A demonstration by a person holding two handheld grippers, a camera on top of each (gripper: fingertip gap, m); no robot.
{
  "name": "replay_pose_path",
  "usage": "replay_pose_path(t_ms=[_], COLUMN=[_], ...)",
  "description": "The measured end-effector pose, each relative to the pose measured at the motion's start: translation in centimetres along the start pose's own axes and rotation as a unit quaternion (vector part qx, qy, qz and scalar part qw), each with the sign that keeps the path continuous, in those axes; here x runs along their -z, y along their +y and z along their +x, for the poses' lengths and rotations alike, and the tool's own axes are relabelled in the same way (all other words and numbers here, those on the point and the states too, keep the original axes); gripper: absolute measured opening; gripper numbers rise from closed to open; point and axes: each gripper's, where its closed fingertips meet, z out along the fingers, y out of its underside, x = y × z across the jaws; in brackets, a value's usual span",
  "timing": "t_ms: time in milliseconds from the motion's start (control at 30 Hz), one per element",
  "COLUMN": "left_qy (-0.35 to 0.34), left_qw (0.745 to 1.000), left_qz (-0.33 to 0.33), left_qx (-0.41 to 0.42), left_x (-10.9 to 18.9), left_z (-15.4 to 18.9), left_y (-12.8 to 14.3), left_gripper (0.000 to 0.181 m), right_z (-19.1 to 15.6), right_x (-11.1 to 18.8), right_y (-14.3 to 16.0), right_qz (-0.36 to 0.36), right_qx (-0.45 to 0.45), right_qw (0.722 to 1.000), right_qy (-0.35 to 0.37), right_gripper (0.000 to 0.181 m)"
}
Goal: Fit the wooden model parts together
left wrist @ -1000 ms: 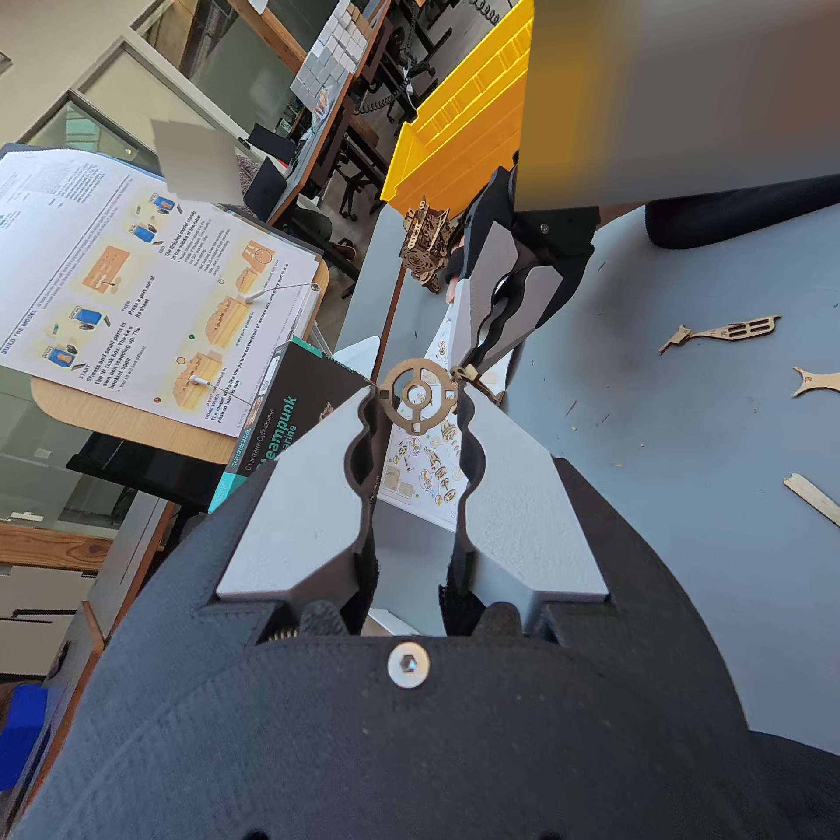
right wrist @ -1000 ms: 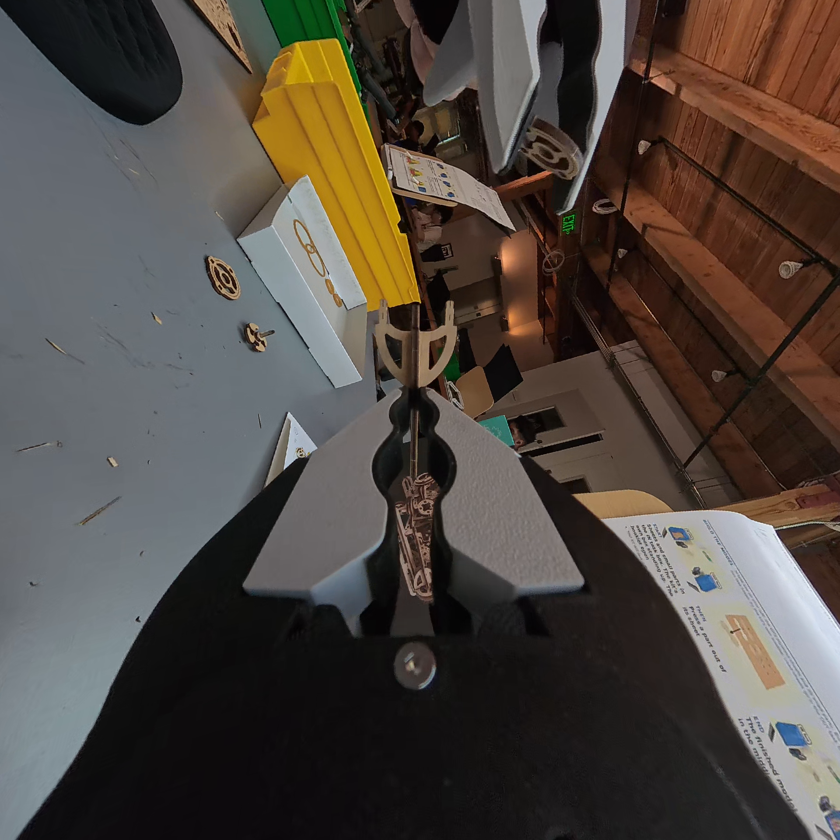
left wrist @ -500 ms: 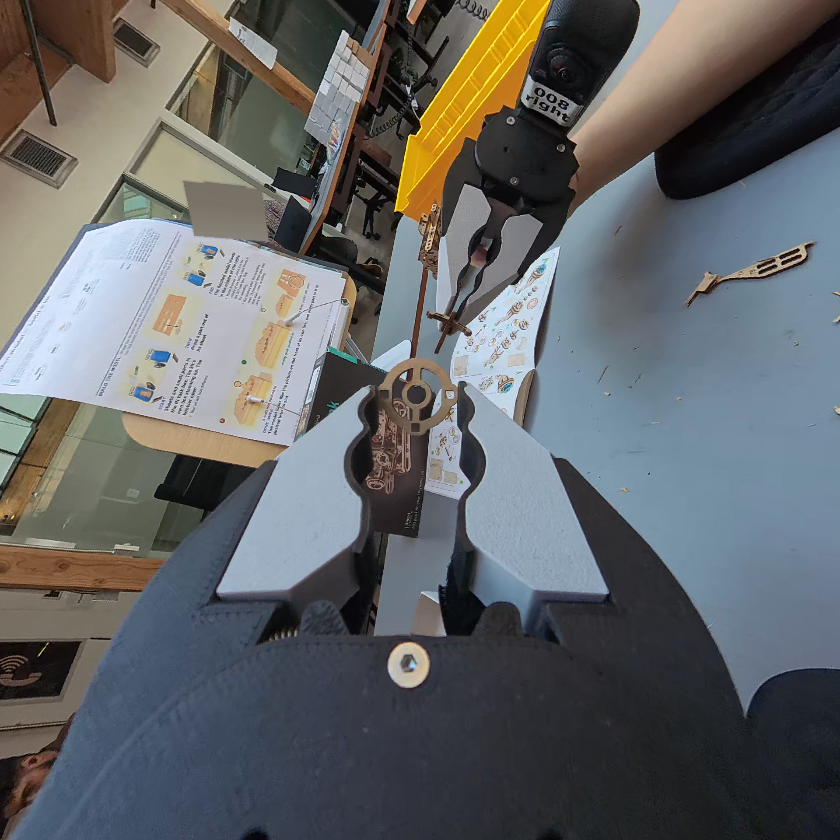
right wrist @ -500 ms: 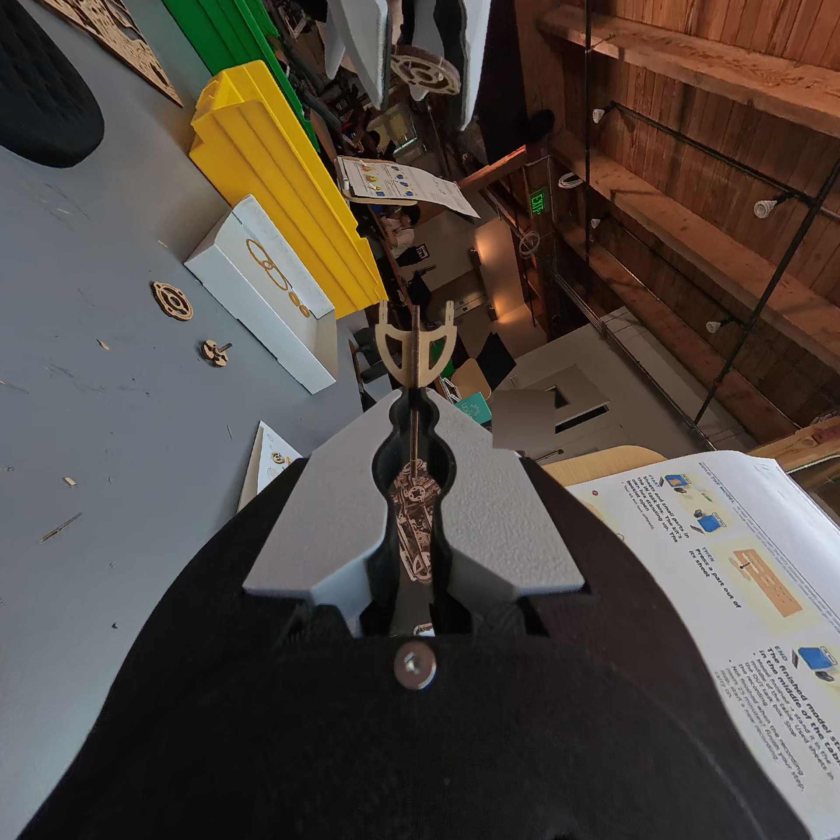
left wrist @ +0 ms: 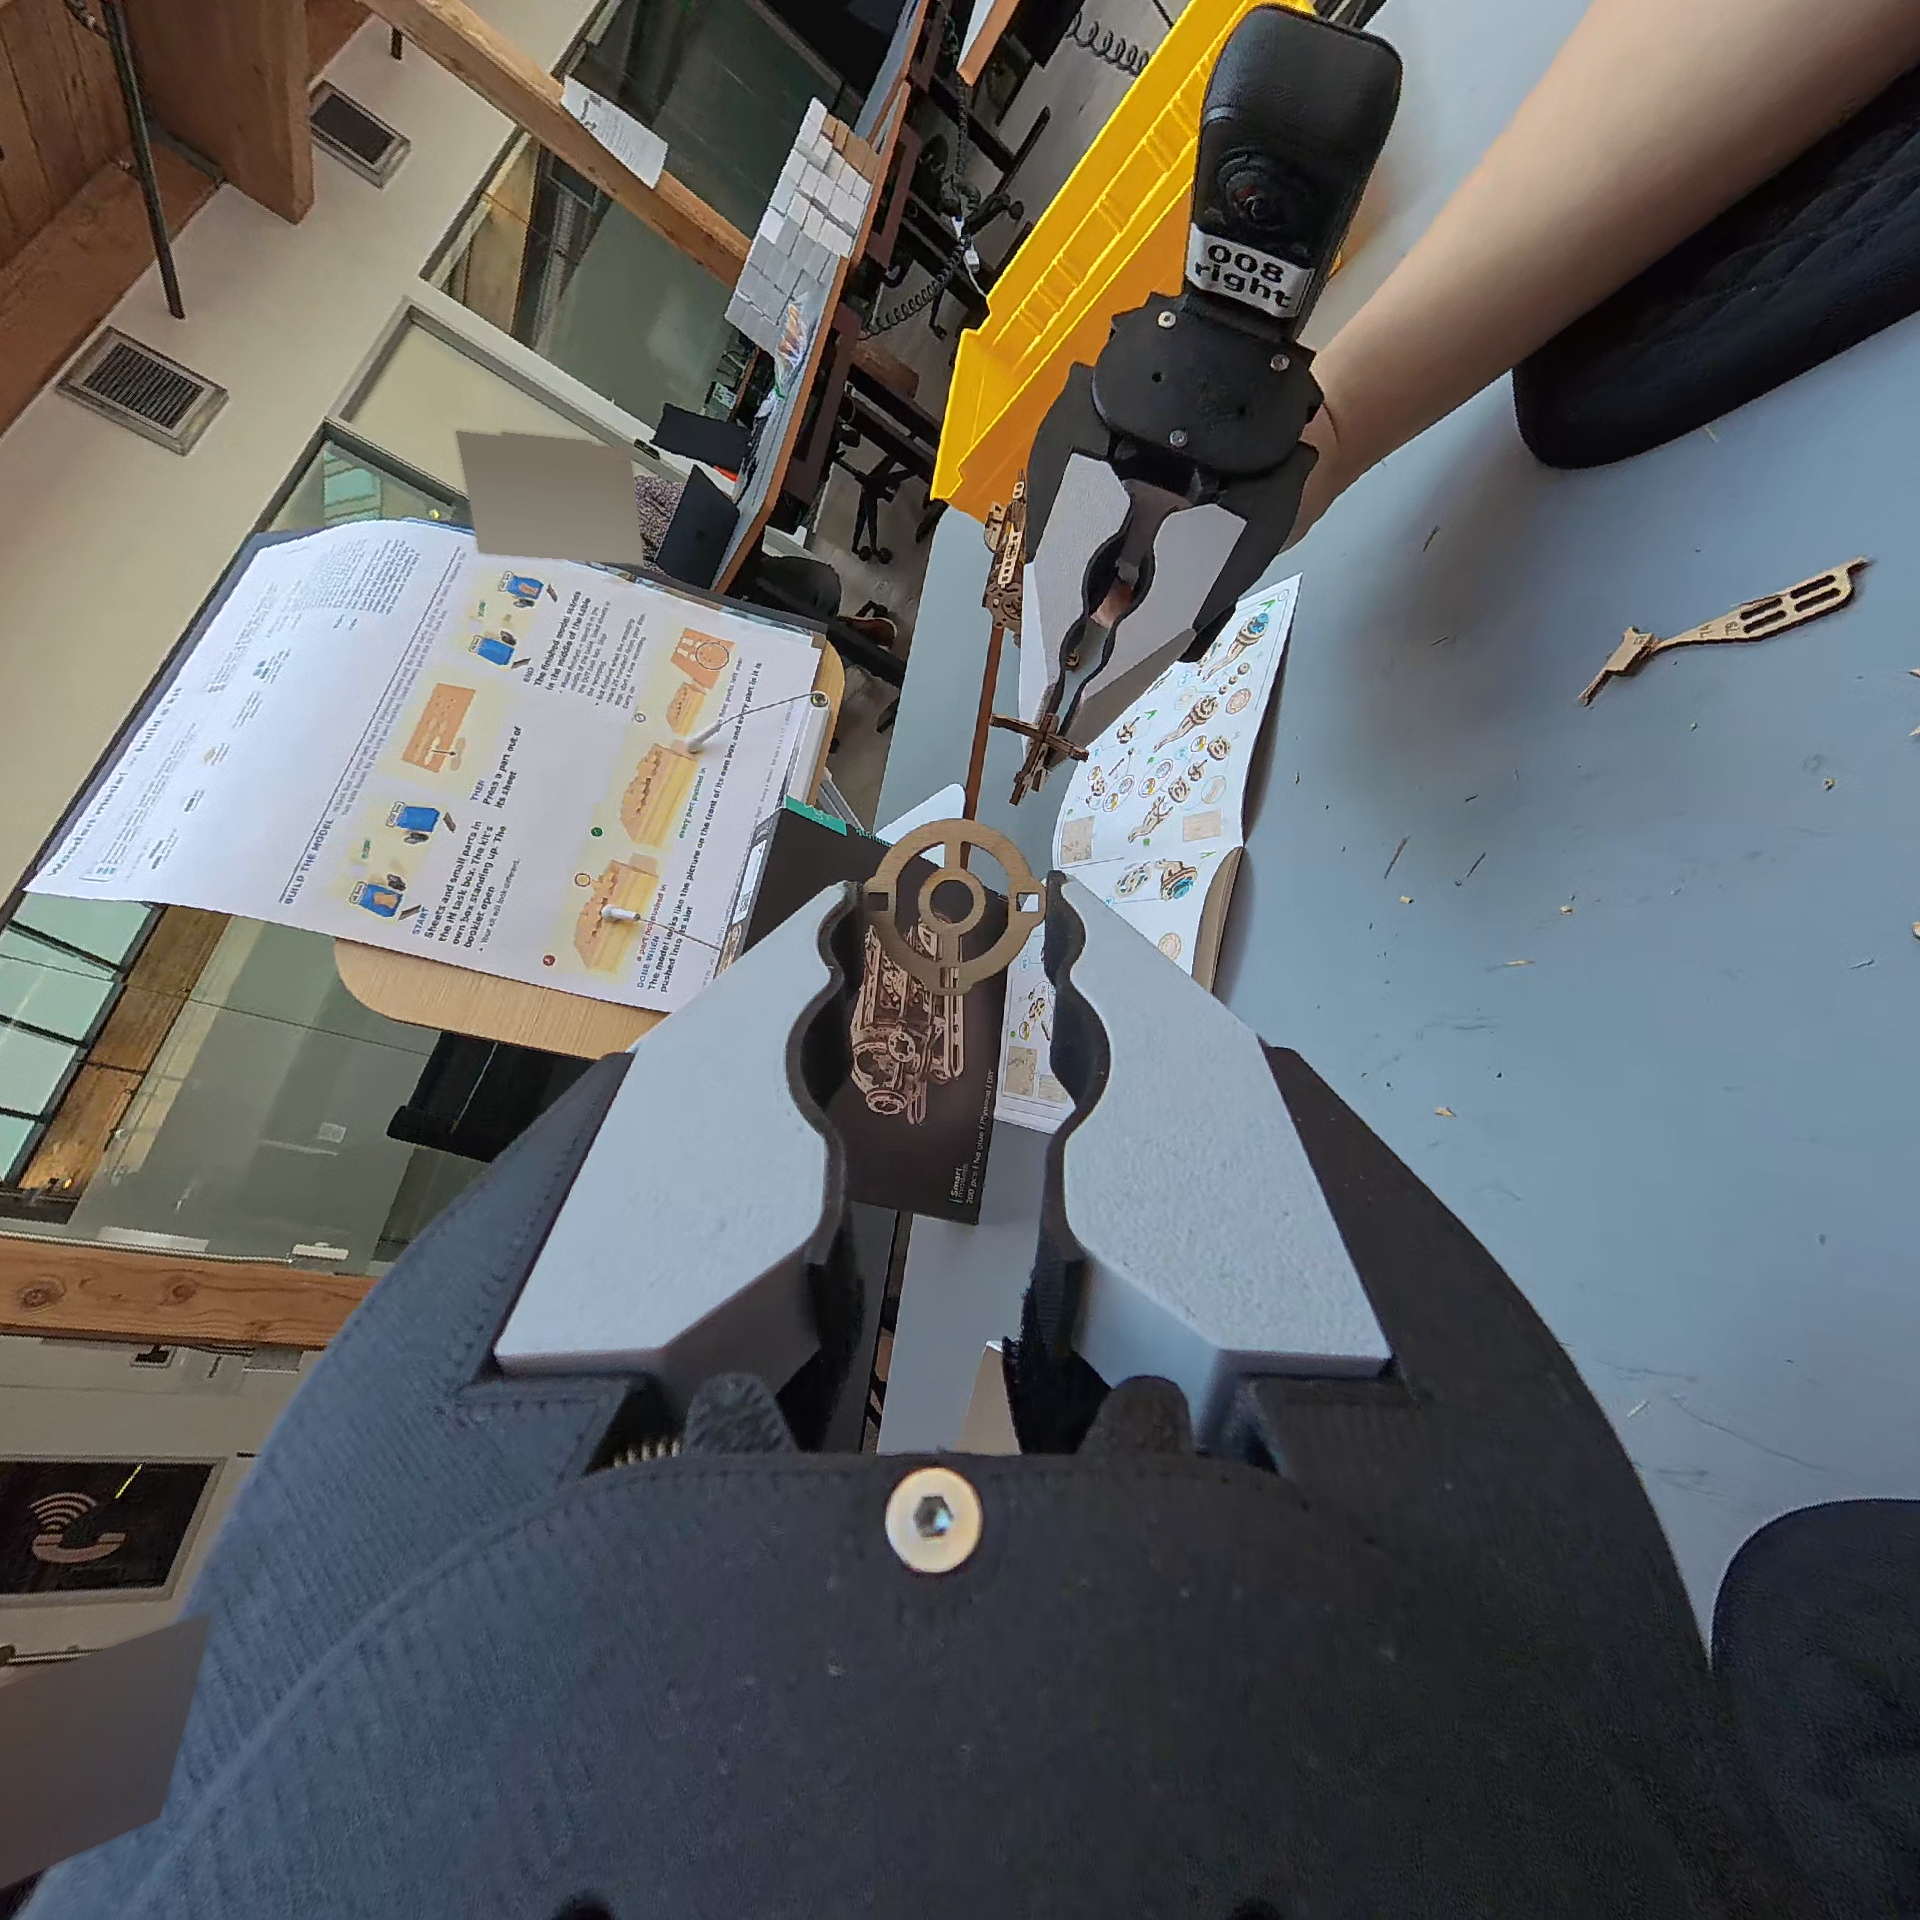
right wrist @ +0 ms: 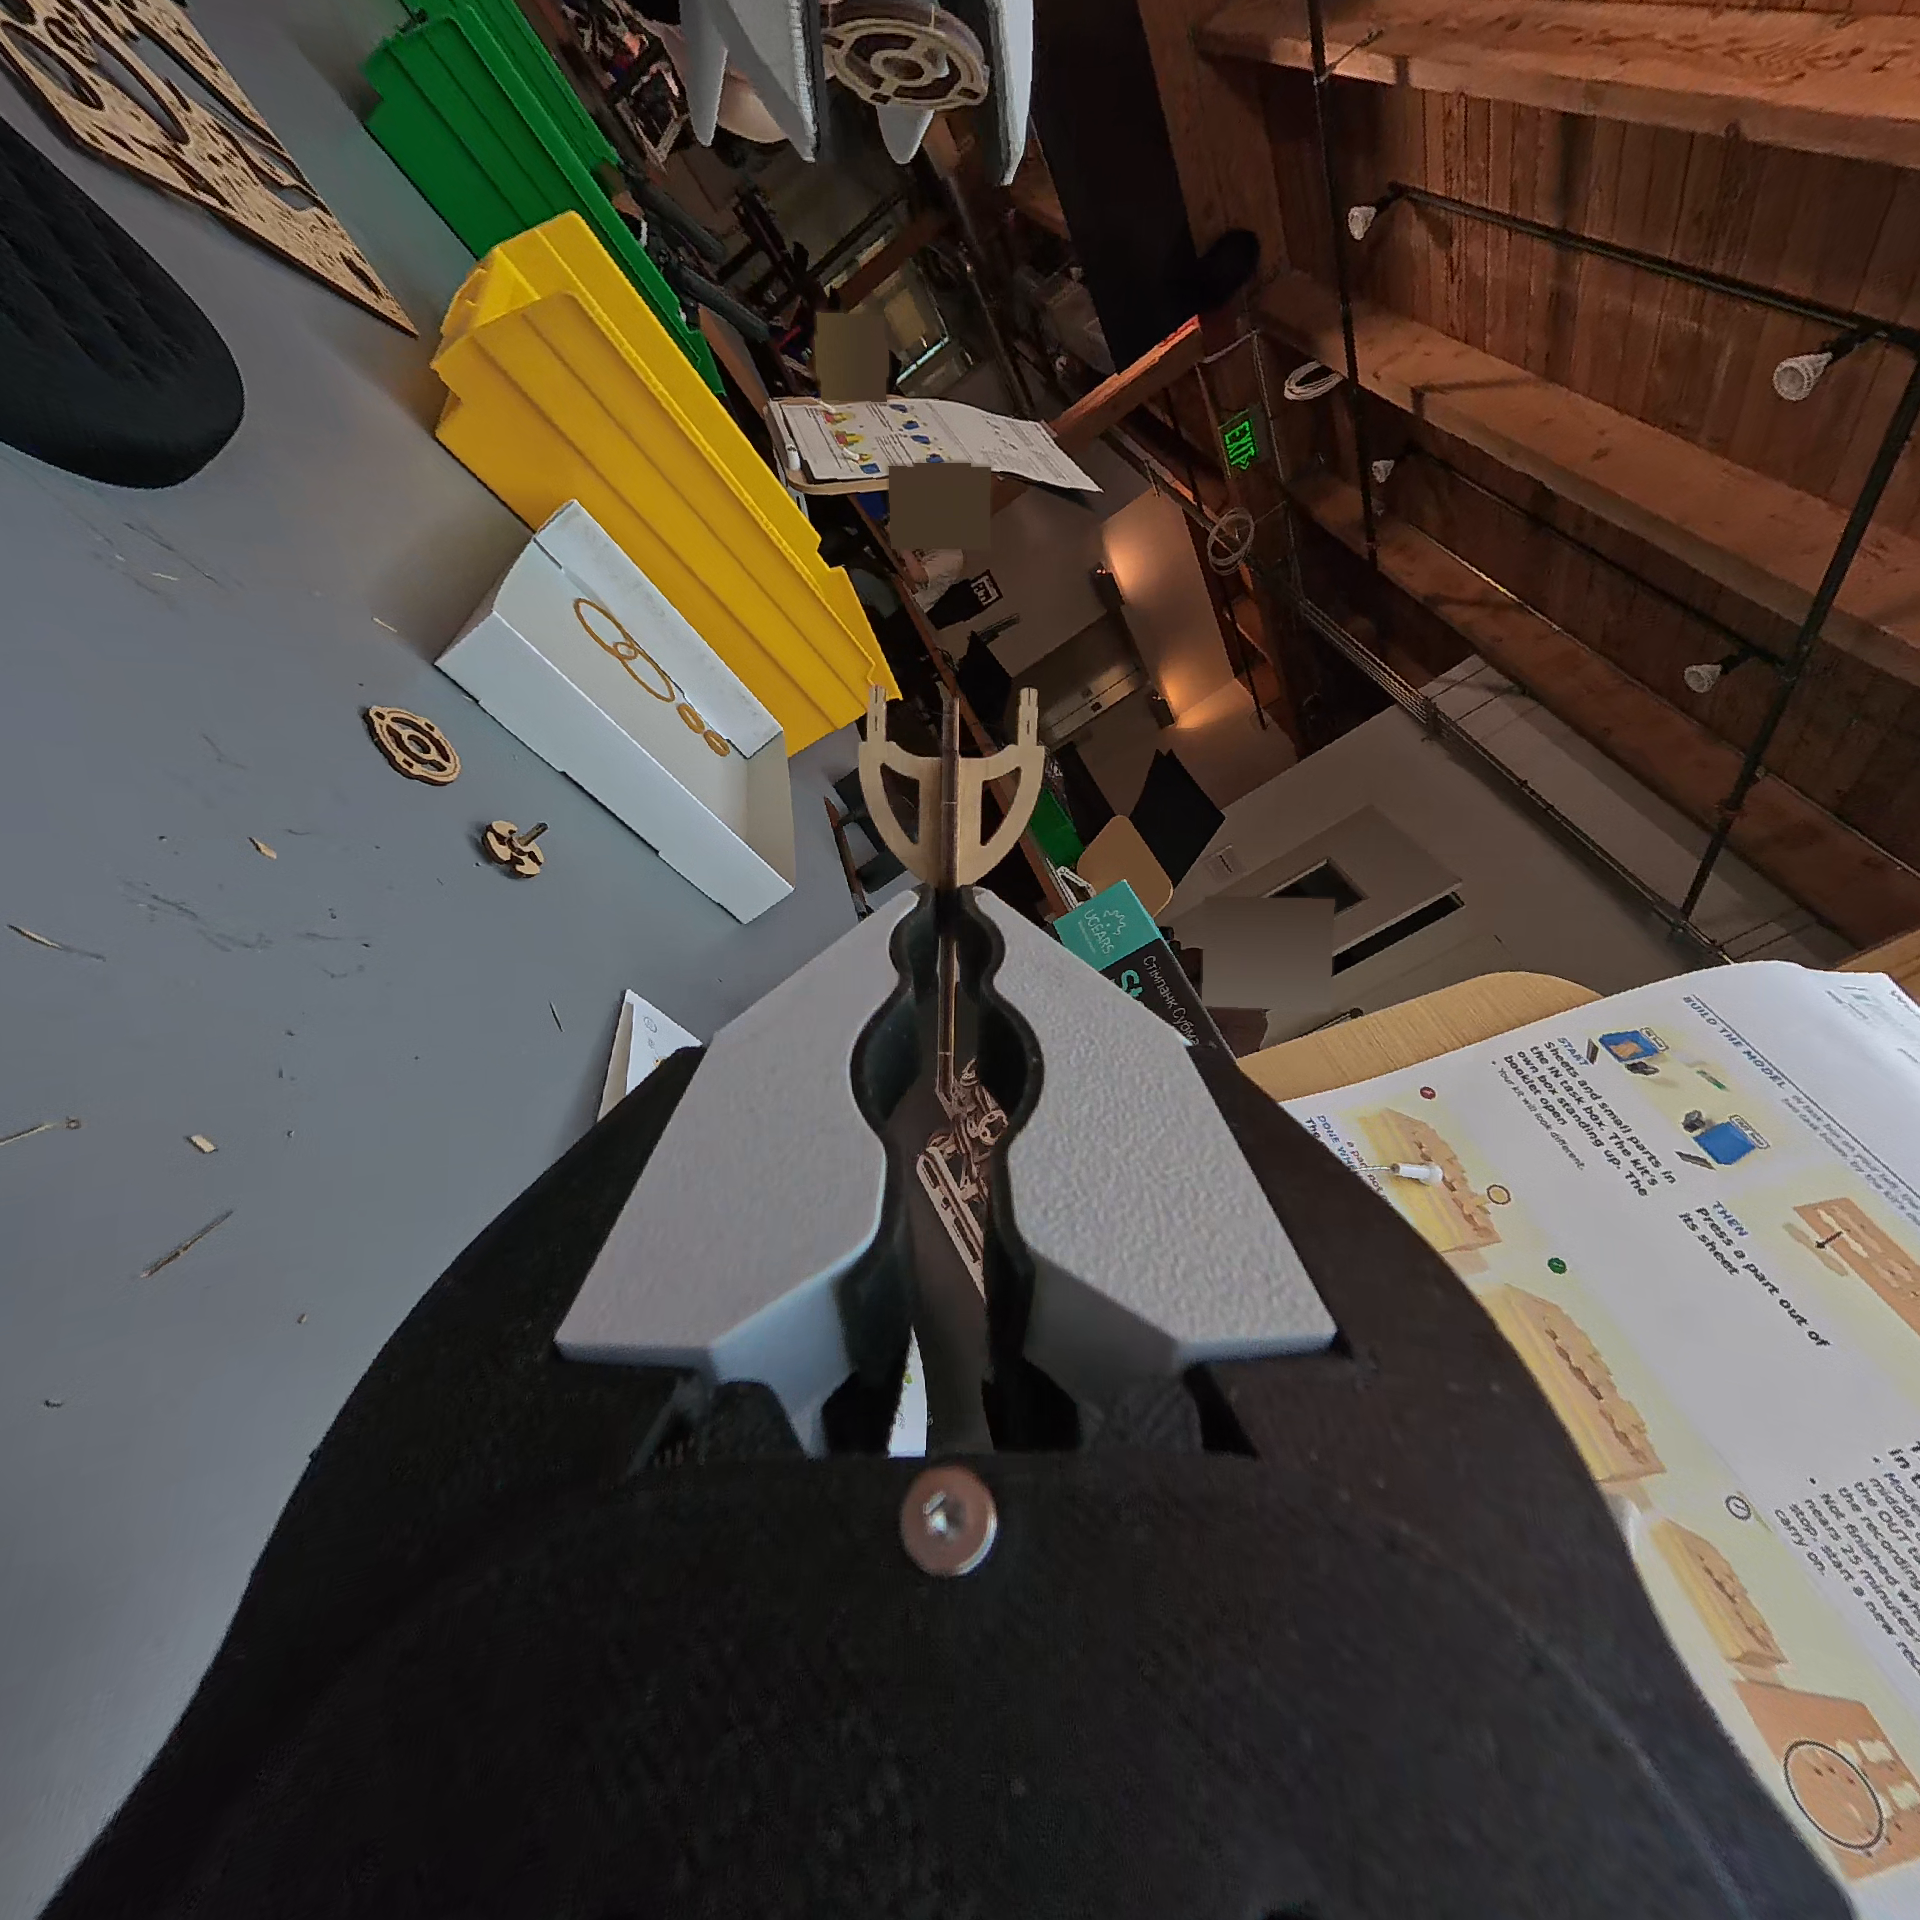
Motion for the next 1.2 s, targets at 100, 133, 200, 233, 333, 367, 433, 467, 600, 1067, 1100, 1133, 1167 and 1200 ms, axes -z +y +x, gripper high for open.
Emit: replay_pose_path(t_ms=[100,133,200,233,333,367,433,467,600,1067,1100,1133,1167,1200], left_qy=[0.001,0.002,0.005,0.006,0.012,0.013,0.018,0.022,0.026,0.046,0.046,0.046,0.05,0.054], left_qw=[1.0,1.0,1.0,1.0,1.0,1.0,1.0,1.0,0.999,0.997,0.997,0.997,0.997,0.996], left_qz=[0.0,0.0,-0.002,-0.002,0.0,0.002,0.006,0.008,0.024,0.035,0.034,0.033,0.033,0.035], left_qx=[0.0,0.0,0.001,0.0,0.001,0.003,0.012,0.015,0.021,0.041,0.043,0.046,0.052,0.06], left_x=[0.0,-0.1,-0.2,-0.3,-0.7,-0.9,-1.6,-2.0,-3.2,-3.5,-3.5,-3.5,-3.5,-3.5], left_z=[0.0,0.1,0.2,0.3,0.7,0.8,1.2,1.5,2.2,3.0,2.9,2.9,2.9,3.0], left_y=[0.0,0.0,0.1,0.1,0.0,-0.1,-0.3,-0.4,-1.0,-1.3,-1.2,-1.1,-1.1,-1.1], left_gripper=[0.033,0.033,0.033,0.033,0.033,0.033,0.033,0.033,0.033,0.033,0.033,0.033,0.033,0.033], right_z=[0.0,0.0,0.0,-0.1,-0.4,-0.4,-0.7,-0.9,-1.7,-3.2,-3.3,-3.4,-3.5,-3.6], right_x=[0.0,0.0,0.0,-0.1,-0.2,-0.3,-0.5,-0.7,-1.5,-2.3,-2.3,-2.3,-2.3,-2.3], right_y=[-0.1,-0.1,0.0,0.1,0.1,0.0,-0.4,-0.7,-2.2,-5.4,-5.5,-5.5,-5.6,-5.6], right_qz=[0.004,0.004,0.004,0.003,0.005,0.007,0.014,0.018,0.038,0.058,0.06,0.061,0.063,0.065], right_qx=[-0.011,-0.013,-0.02,-0.024,-0.037,-0.043,-0.062,-0.075,-0.126,-0.19,-0.196,-0.2,-0.205,-0.211], right_qw=[1.0,1.0,1.0,1.0,0.999,0.999,0.997,0.996,0.989,0.972,0.971,0.969,0.967,0.966], right_qy=[-0.004,-0.004,-0.008,-0.011,-0.021,-0.023,-0.033,-0.039,-0.066,-0.123,-0.126,-0.129,-0.134,-0.138], right_gripper=[0.001,0.001,0.001,0.001,0.001,0.001,0.001,0.001,0.001,0.001,0.001,0.001,0.001,0.001])
